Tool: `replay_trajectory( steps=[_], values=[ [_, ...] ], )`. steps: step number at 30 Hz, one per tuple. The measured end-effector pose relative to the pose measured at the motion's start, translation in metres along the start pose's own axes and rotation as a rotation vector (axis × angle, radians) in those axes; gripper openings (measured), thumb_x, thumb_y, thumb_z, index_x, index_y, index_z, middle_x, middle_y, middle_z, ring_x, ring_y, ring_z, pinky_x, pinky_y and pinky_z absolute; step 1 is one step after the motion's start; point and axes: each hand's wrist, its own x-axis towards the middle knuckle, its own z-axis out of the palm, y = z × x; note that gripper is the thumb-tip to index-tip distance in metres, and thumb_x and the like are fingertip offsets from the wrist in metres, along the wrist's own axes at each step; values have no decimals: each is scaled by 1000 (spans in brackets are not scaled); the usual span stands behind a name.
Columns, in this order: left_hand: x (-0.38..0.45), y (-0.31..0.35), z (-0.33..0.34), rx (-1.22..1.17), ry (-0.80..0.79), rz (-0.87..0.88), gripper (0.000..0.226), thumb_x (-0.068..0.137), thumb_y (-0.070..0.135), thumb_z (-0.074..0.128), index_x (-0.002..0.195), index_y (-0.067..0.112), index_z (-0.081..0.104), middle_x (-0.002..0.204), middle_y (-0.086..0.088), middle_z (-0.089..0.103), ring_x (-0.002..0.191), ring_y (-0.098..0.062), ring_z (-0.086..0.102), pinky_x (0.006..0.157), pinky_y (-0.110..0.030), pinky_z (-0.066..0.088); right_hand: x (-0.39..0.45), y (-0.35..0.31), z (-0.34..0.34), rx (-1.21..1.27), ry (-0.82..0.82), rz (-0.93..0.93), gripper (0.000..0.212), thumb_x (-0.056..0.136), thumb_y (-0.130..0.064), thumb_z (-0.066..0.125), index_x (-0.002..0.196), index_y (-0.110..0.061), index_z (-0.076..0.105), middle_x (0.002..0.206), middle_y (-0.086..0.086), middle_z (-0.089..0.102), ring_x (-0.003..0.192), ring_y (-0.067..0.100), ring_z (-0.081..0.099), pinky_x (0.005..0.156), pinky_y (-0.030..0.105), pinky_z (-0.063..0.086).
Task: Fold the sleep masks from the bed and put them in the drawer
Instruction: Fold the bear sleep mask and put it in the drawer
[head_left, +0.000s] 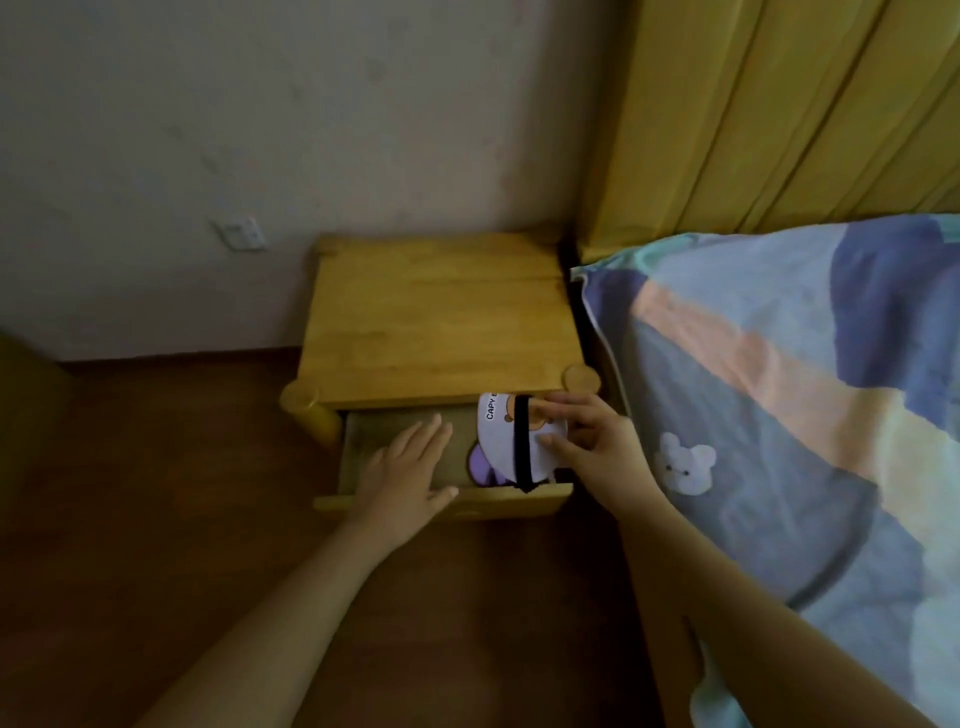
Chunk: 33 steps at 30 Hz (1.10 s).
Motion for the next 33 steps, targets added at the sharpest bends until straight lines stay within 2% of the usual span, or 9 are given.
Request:
replay_trajectory(
  steps=[8,12,16,18,21,23,26,28,33],
  values=[
    [4,-79,74,65,8,44,74,94,58,31,151,26,-2,160,9,-8,146,-10,-5,114,-34,13,31,61,100,-76,-63,83,31,84,-4,68,113,-15,70,127,0,55,108,19,59,82,43,57],
    [22,-105,105,111,22,41,71,95,60,21,152,26,-2,160,8,-9,146,-10,-7,116,-36,9,60,99,142,-86,-75,82,28,85,-4,67,110,-17,70,123,-2,55,95,8,61,66,18,56],
    [38,-133,126,97,26,3,73,92,65,14,151,26,-7,158,9,-14,145,-10,-13,117,-36,4,91,132,176,-65,-73,136,24,84,0,66,105,-13,70,126,5,55,109,25,60,86,42,56],
    [42,-143,133,73,37,9,78,89,70,11,150,27,-8,157,10,-17,144,-9,-16,117,-36,1,104,146,190,-86,-85,155,21,85,1,65,100,-13,69,127,6,54,109,28,58,85,44,56],
    [46,-149,140,39,67,54,79,85,74,6,150,31,-8,158,11,-15,143,-7,-18,117,-36,0,120,164,206,-161,-123,155,20,85,3,63,103,-7,68,128,10,52,105,22,56,68,19,56],
    [48,-152,143,37,99,68,78,85,75,5,150,33,-6,159,12,-13,143,-6,-19,117,-36,-1,128,175,214,-222,-159,155,21,85,5,62,104,-4,68,128,13,52,102,19,54,60,11,52],
    [49,-154,146,41,133,79,77,85,75,5,150,34,-4,159,12,-12,144,-6,-18,116,-36,-1,137,185,224,-326,-236,149,25,85,5,61,106,-5,69,123,13,57,108,28,56,77,37,58],
    [48,-154,146,43,142,84,77,85,75,5,150,34,-3,159,12,-12,144,-6,-18,116,-36,-1,141,188,228,-384,-271,143,26,84,4,62,107,-7,69,119,13,60,106,29,59,78,47,57],
    [48,-153,144,67,161,85,76,87,73,7,151,33,0,159,10,-9,144,-7,-16,117,-37,0,145,190,231,-421,-319,166,31,89,0,55,118,-8,62,130,12,58,119,29,54,90,31,48]
  ],
)
